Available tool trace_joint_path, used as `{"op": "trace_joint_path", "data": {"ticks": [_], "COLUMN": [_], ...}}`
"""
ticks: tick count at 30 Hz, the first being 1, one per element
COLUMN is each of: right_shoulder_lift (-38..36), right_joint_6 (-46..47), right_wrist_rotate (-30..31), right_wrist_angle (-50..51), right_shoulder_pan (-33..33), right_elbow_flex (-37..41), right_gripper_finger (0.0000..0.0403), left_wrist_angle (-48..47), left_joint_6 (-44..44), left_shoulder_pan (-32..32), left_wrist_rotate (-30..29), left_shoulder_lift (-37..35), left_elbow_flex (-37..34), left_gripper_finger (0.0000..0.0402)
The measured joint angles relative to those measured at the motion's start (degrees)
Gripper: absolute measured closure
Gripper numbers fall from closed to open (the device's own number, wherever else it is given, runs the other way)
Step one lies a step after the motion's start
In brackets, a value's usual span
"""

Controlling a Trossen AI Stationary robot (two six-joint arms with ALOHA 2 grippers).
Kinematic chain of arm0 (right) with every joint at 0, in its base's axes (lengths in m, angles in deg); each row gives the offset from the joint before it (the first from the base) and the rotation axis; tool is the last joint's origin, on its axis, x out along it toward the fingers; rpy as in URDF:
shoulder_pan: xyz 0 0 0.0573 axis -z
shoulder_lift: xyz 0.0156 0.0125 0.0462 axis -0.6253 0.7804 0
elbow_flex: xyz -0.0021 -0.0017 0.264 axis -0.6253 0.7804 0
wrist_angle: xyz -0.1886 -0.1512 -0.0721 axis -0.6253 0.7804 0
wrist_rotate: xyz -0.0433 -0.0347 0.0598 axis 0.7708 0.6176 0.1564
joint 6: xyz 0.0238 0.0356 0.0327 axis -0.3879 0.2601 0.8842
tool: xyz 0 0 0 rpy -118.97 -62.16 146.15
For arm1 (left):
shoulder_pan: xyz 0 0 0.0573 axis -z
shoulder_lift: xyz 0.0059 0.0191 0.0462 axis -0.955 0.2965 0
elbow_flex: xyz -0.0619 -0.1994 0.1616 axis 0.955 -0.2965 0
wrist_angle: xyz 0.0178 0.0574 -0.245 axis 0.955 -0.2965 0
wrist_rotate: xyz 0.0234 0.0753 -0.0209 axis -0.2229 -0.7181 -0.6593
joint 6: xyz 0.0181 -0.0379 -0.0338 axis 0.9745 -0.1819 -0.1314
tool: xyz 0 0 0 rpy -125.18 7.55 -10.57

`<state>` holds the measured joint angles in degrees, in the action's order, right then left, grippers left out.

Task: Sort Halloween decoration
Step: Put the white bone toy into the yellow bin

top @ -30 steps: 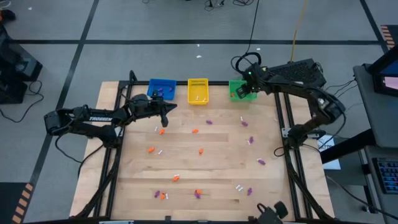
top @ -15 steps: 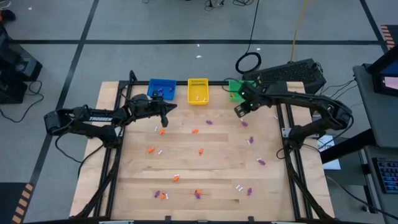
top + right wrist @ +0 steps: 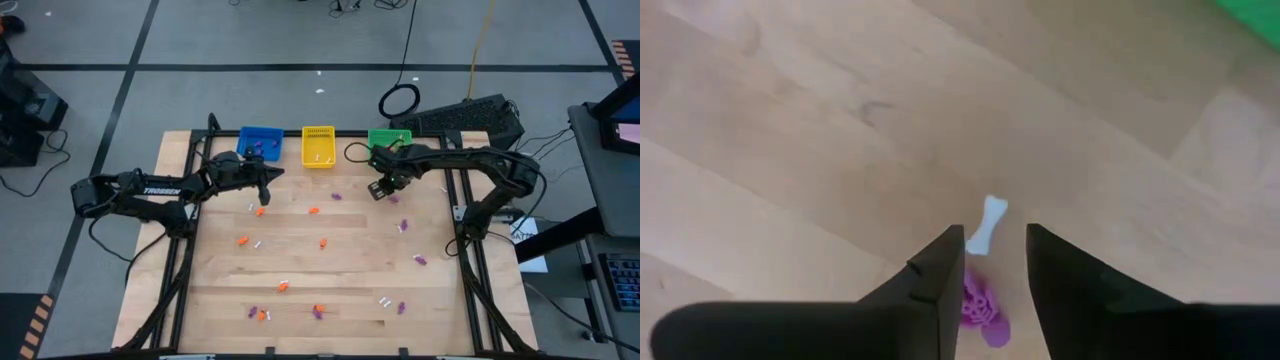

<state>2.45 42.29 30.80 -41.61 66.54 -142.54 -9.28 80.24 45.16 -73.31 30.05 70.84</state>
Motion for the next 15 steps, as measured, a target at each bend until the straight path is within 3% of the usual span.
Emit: {"op": "trace_joint_path", "data": {"ticks": [15], "right_shoulder_lift": [6.44], "right_joint_6": [-0.16], "right_wrist_rotate": [0.04], "right_wrist_angle": [-1.51], "right_shoulder_pan": [-0.21], "right_elbow_flex": [-0.28], "right_gripper_finger": [0.0306], "left_wrist_angle": [0.07], "left_joint_6": [0.0], "left_shoulder_pan": [0.0], "left_wrist_rotate": [0.0], "left_shoulder_lift": [0.02], "left_elbow_flex": [0.0], "left_gripper_finger": [0.0395]}}
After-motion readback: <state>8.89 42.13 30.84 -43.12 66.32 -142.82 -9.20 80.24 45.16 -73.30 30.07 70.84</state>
